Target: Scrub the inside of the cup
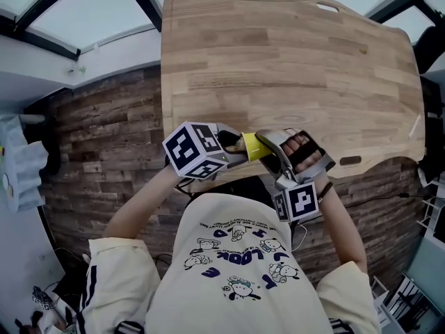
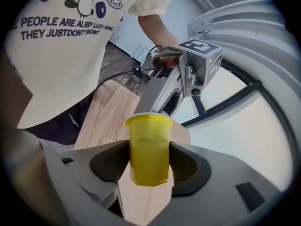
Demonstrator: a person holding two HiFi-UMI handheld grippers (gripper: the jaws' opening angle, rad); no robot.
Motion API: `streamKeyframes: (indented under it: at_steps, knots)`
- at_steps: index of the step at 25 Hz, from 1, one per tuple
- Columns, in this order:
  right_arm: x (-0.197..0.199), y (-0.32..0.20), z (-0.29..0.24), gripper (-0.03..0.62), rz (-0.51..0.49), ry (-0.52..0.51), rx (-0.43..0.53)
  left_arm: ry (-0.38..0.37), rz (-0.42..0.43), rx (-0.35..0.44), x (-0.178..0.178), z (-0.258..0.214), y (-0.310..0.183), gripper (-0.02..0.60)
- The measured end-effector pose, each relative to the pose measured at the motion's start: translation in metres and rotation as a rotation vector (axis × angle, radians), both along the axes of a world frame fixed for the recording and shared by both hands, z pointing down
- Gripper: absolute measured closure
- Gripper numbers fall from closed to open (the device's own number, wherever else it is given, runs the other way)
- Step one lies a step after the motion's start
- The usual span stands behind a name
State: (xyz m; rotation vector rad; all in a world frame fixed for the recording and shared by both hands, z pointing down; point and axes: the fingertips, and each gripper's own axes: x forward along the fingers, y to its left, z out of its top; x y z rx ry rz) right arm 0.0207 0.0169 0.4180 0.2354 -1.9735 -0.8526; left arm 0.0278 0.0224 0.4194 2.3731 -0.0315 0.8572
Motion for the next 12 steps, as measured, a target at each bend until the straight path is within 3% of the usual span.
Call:
streamKeyframes:
  at_steps: [7,12]
  knots:
    - [-0.0005,0.0018,0.0033,0.333,-0.035,0.031,0.046,-0.015,0.006,-0.014,-0.0006,0.0050,0.0021,0.437]
    - [-0.0021,0.0029,0.0008,0.335,-0.068,0.042,0.095,0.019,-0.009,-0.080,-0.0017,0.0039,0.0039,0.437]
